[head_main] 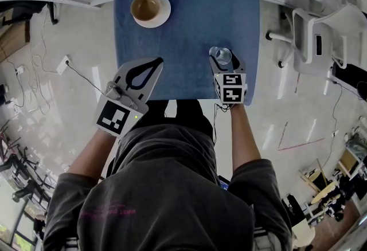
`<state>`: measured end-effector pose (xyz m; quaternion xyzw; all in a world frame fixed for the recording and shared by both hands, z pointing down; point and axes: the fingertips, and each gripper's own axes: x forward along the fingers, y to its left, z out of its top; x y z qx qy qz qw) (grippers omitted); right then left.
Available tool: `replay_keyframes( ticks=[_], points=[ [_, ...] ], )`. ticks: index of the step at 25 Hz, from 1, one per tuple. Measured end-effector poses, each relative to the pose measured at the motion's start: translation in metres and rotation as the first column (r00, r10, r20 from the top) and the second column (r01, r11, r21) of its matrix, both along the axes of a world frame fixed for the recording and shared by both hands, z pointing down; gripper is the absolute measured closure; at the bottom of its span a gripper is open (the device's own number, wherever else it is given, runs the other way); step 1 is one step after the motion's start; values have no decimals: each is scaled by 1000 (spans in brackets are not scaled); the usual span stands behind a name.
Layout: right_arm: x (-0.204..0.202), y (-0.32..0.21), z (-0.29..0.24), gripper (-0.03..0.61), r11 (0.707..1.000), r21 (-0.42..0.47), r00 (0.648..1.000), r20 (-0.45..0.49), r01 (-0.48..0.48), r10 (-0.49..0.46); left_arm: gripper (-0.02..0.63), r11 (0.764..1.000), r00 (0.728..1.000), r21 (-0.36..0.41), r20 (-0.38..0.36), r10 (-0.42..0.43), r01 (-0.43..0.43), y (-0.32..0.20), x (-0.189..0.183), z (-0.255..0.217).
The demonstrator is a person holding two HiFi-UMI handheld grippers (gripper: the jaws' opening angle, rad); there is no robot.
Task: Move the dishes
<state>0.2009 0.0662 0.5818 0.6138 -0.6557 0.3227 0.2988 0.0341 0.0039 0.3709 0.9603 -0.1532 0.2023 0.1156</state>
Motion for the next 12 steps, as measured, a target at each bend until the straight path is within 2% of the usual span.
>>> replay_keyframes(
  ticks=[12],
  points=[
    [2,3,-9,293,1000,23,1000,-19,-15,15,612,1000,1000,6,-7,4,-4,6,-2,-3]
  ],
)
